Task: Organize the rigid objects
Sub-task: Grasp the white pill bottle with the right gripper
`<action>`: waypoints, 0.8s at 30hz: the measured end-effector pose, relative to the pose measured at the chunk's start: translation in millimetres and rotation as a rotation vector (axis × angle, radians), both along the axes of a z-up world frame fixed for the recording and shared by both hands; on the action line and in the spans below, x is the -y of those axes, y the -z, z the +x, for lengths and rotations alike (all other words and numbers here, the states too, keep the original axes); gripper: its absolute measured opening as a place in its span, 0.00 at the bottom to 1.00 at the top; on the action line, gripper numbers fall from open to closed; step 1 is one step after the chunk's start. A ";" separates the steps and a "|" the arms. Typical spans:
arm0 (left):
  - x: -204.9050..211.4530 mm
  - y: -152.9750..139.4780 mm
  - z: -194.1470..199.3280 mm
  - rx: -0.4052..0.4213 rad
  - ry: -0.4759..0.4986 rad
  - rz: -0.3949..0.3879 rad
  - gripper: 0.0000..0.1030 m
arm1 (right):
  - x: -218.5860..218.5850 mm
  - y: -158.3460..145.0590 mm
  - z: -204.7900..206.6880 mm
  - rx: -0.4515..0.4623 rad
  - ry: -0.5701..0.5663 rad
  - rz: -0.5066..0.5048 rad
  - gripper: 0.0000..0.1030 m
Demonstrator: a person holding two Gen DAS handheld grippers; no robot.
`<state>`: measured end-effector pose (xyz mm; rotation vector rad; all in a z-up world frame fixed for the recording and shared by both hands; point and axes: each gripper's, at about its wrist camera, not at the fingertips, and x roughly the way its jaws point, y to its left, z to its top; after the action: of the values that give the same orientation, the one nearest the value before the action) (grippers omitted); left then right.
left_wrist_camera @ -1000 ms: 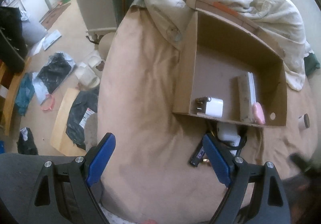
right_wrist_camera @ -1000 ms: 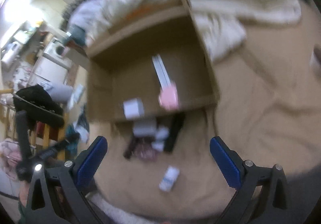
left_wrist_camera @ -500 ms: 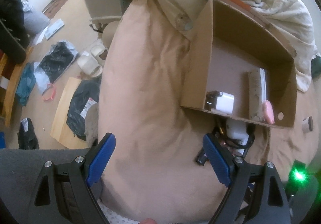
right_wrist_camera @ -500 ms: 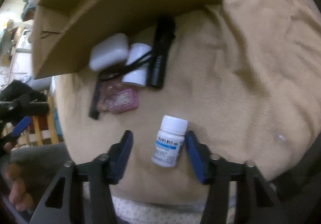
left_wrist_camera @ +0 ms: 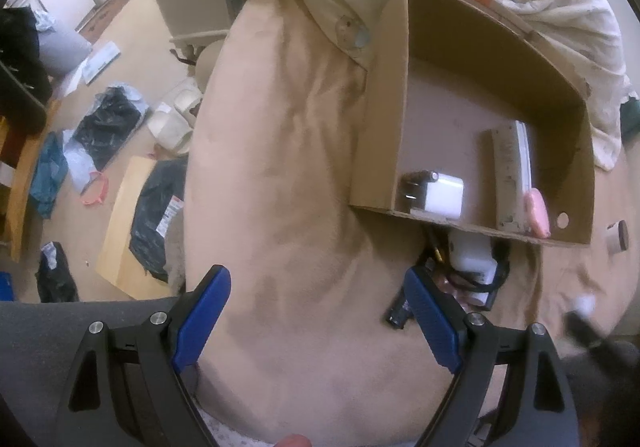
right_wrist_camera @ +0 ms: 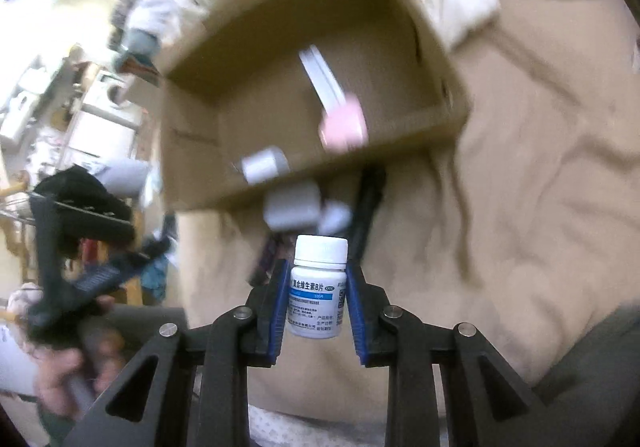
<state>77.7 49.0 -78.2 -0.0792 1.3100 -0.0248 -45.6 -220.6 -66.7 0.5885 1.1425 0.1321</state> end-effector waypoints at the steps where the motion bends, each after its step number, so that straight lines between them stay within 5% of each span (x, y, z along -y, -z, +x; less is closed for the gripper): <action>1: 0.1 0.0 0.1 0.001 0.000 -0.002 0.85 | 4.0 -10.6 4.6 0.027 -0.011 -0.010 0.28; 6: 7.4 3.3 -1.2 0.009 0.038 0.028 0.81 | 20.4 -37.2 16.5 0.141 -0.066 -0.092 0.28; 10: 14.5 12.3 -1.5 0.025 0.055 0.134 0.81 | 30.1 -30.0 23.9 0.206 -0.086 -0.142 0.28; 15: 19.7 22.2 -0.2 0.019 0.078 0.172 0.81 | 34.5 -25.2 28.2 0.211 -0.063 -0.079 0.28; 19: 55.0 30.3 2.7 0.037 0.221 0.214 0.74 | 32.8 -18.1 31.1 0.185 -0.035 -0.101 0.28; 24: 93.1 60.0 17.3 -0.051 0.356 0.215 0.60 | 37.4 -13.6 33.1 0.173 -0.038 -0.071 0.28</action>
<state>95.0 -44.0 -138.2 0.3393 1.3565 -0.1854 -12.5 -258.0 -53.1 0.4831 0.9864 0.1712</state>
